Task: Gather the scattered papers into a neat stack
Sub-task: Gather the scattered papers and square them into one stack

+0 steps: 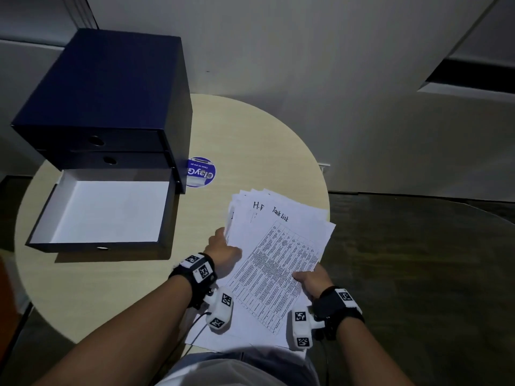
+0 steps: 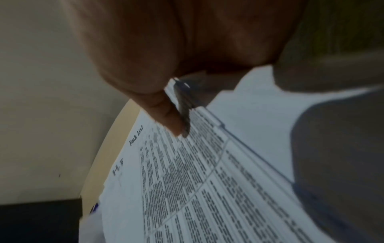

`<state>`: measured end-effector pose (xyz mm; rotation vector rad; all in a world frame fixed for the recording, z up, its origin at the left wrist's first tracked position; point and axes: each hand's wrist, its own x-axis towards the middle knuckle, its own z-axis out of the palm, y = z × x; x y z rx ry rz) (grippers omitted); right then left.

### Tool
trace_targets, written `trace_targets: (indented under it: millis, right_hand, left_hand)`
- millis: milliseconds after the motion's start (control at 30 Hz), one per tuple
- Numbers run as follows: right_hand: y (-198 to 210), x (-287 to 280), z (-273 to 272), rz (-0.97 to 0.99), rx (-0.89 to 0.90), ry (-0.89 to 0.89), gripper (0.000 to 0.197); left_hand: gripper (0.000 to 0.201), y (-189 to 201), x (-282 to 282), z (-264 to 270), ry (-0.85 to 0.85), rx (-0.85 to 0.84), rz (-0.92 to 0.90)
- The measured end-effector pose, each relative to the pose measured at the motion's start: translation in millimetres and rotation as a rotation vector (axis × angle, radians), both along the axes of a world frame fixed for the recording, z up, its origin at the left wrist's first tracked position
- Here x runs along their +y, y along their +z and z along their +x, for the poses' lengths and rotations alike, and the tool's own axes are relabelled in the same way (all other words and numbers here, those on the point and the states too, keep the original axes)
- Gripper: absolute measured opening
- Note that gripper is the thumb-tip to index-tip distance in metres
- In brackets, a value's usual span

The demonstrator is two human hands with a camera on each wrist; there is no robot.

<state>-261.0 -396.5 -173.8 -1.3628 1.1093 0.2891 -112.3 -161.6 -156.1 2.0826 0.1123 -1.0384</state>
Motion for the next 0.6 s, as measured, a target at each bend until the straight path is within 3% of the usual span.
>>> trace_targets:
  millis: [100, 200, 300, 400, 467, 533, 600]
  right_hand:
    - [6, 2, 5, -0.008, -0.126, -0.07, 0.057]
    - [38, 2, 9, 0.001, -0.292, -0.062, 0.058]
    - [80, 1, 14, 0.035, -0.432, -0.135, 0.043]
    - [127, -5, 28, 0.002, -0.531, -0.113, 0.058]
    - [150, -6, 37, 0.051, -0.543, -0.116, 0.026]
    - [168, -6, 46, 0.0, -0.601, -0.049, 0.032]
    - [173, -4, 47, -0.096, -0.608, 0.0, 0.023]
  left_hand:
    - [0.081, 9, 2, -1, 0.062, 0.012, -0.1]
    - [0.066, 25, 10, 6, 0.256, 0.102, -0.405]
    - [0.043, 52, 14, 18, 0.251, 0.122, -0.661]
    - [0.056, 84, 12, 42, 0.236, -0.009, -0.775]
    - [0.082, 101, 12, 55, 0.23, -0.104, -0.797]
    - [0.095, 116, 13, 66, 0.243, -0.179, -0.811]
    - [0.095, 127, 16, 73, 0.2, -0.2, -0.807]
